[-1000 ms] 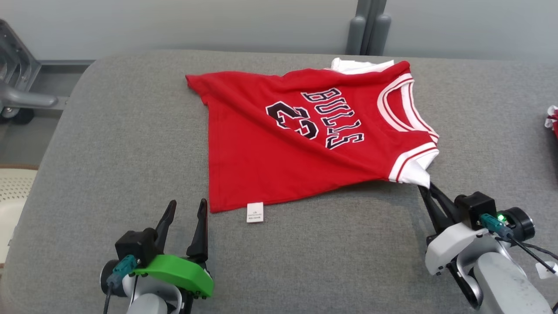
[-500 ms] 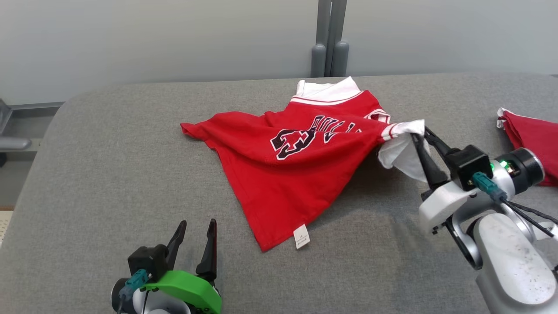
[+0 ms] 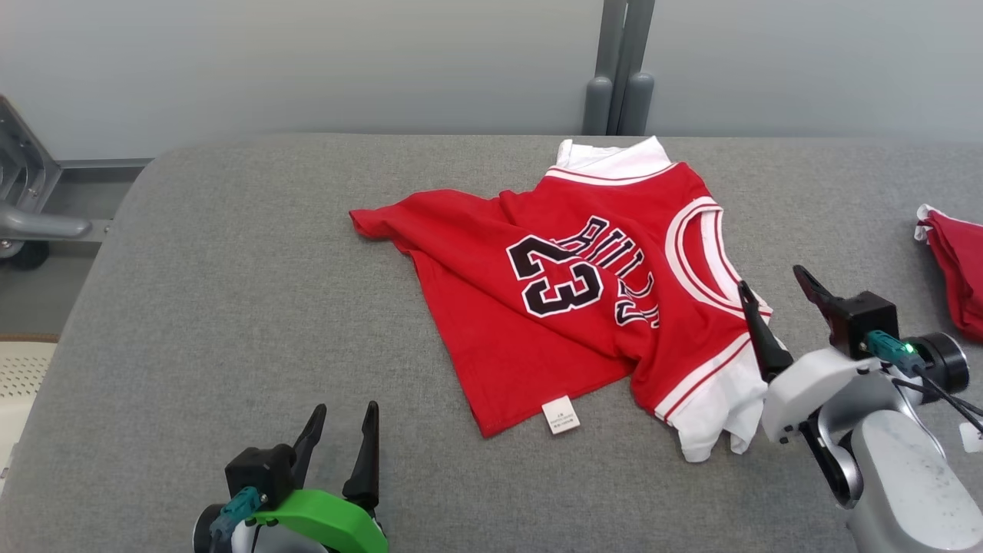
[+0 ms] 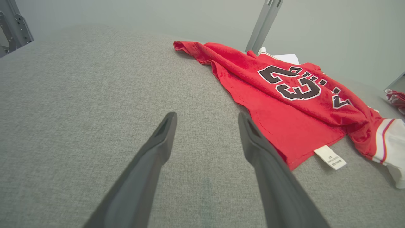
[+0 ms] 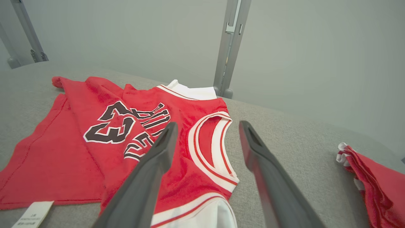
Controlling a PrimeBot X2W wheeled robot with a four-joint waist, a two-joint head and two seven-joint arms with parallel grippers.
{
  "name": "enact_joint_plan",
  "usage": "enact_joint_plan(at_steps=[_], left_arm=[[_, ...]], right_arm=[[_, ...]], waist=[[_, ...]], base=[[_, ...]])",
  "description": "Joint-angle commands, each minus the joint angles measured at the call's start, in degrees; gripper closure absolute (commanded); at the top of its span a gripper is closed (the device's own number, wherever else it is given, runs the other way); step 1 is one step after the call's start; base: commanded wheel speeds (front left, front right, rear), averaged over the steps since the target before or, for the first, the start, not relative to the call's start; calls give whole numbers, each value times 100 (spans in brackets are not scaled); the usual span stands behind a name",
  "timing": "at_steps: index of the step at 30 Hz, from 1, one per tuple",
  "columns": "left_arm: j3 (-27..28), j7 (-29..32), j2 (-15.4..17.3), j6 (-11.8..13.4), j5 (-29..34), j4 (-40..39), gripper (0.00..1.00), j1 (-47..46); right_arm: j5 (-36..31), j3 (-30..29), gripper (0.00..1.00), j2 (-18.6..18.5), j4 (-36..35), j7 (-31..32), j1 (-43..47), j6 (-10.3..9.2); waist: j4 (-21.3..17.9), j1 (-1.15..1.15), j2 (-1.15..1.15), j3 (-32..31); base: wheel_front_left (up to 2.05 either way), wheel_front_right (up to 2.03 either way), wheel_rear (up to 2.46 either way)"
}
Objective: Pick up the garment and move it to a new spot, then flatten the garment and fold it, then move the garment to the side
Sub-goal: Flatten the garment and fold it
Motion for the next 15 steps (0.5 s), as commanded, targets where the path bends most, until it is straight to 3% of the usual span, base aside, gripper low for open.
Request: enact_joint_plan(at_steps=[1,9,15], left_arm=[[-2,-1,12,-6,39,-12,0,67],[-73,-1,12,-20,58,-120,0,-61],[-152,-1,12,-45,86,-224,0,-164]], right_arm=[[25,-91,0,-17,62,-32,99,-8],[104,-744,0,-2,485,-225,413,-7],[299,-1010,0,65,780,-324,142,-7]], waist=[[-37,0,0,33],[-118,0,0,165],[-29,0,0,375]], base=[[0,0,0],[0,0,0],[0,0,0]])
